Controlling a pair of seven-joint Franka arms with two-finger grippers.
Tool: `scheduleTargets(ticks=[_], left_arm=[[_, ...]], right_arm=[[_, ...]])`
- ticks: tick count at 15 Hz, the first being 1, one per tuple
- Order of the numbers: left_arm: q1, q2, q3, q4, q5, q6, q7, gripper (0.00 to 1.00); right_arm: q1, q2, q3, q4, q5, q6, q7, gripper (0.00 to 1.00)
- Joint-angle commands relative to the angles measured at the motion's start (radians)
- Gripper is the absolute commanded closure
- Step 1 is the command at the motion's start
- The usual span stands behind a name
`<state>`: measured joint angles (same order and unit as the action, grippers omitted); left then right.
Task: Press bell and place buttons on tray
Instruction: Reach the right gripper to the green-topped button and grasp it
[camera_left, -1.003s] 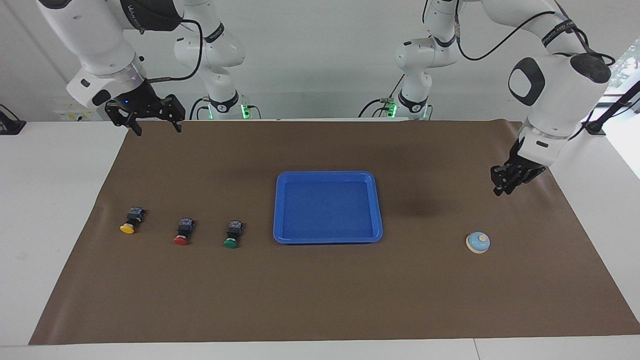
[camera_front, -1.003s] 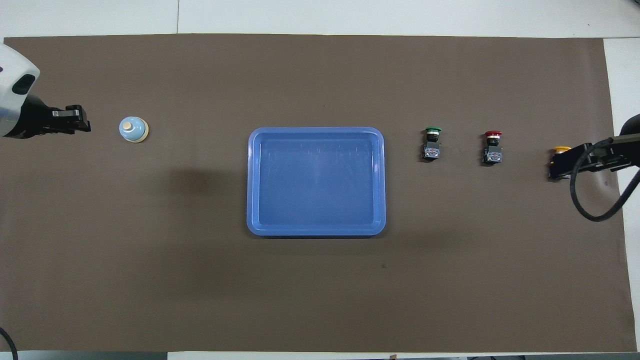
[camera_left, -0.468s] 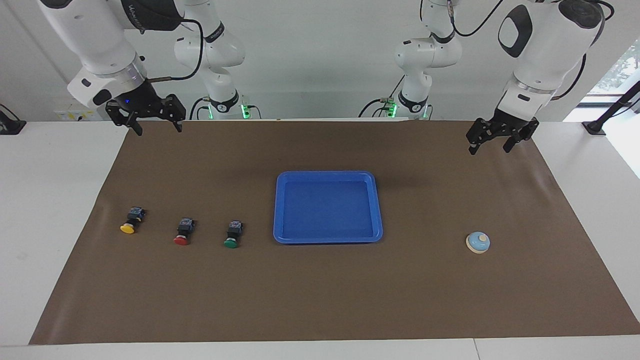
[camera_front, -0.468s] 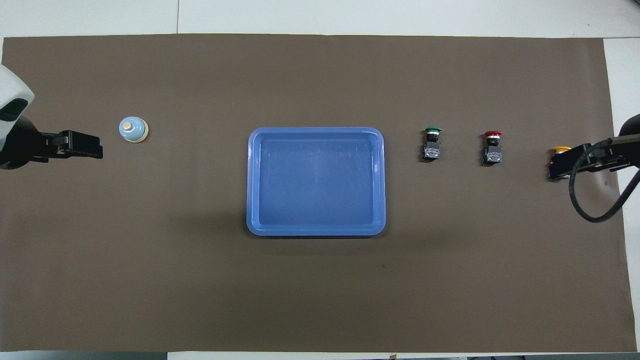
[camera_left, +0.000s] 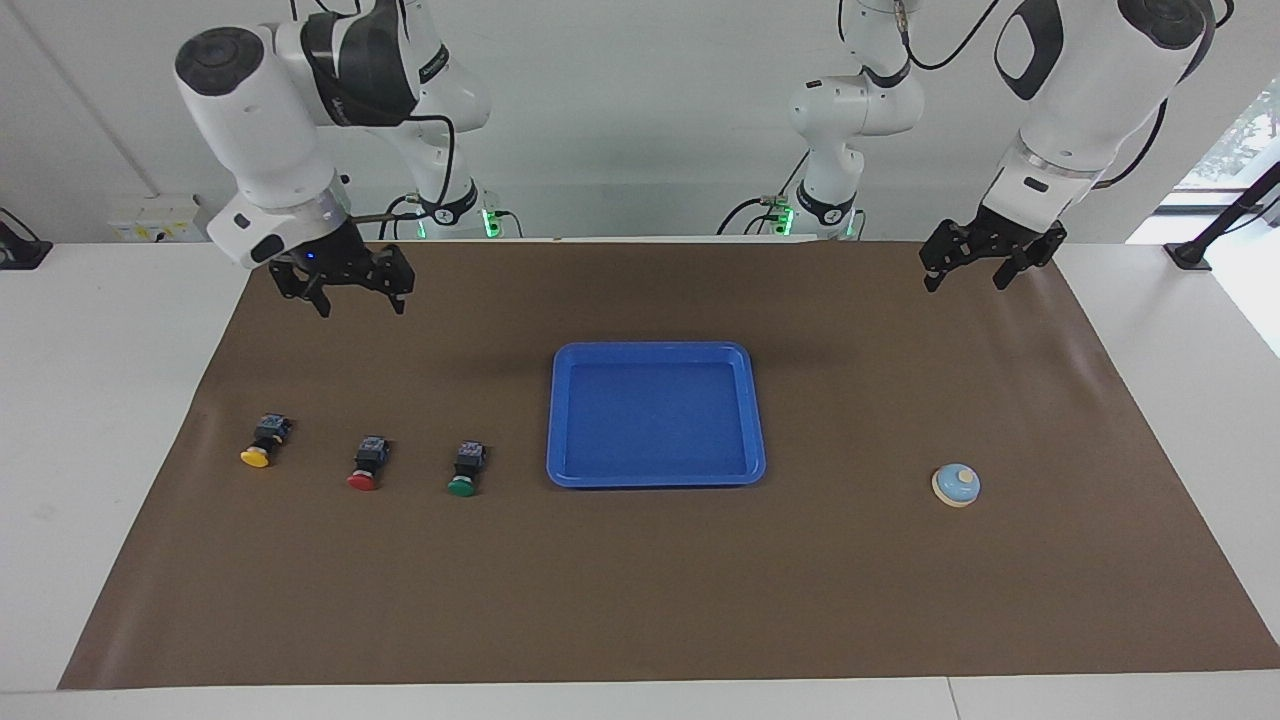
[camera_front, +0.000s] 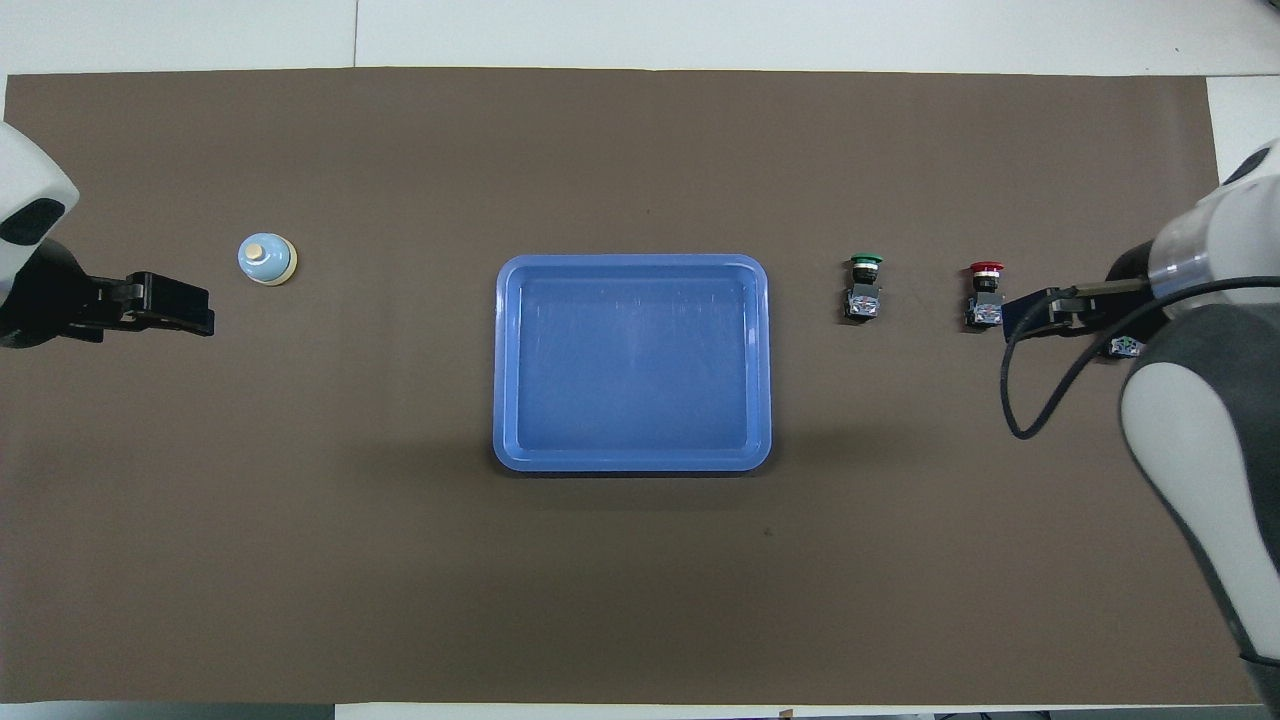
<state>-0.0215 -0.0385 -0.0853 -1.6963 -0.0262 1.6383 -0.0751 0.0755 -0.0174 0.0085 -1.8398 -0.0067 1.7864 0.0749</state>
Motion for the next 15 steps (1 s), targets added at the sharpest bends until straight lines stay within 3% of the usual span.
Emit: scheduleTargets(ticks=[1,5,9,15], left_arm=[[-0.008,0.029,0.009,0.034,-0.014,-0.034,-0.011,0.00],[-0.008,0.022,0.010,0.017,-0.009,-0.049,-0.011,0.00],[-0.008,0.019,0.010,0.014,-0.005,-0.051,-0.014,0.00],[-0.008,0.017,0.010,0.012,0.008,-0.060,-0.018,0.00]], right_arm=[[0.021,0.075,0.007,-0.047,-0.010,0.131,0.081,0.00],[0.067,0.201,0.007,-0.084,-0.010,0.342,0.173,0.00],[0.090,0.322,0.005,-0.067,-0.013,0.477,0.215,0.00],[0.099,0.398,0.004,-0.065,-0.024,0.576,0.220,0.00]])
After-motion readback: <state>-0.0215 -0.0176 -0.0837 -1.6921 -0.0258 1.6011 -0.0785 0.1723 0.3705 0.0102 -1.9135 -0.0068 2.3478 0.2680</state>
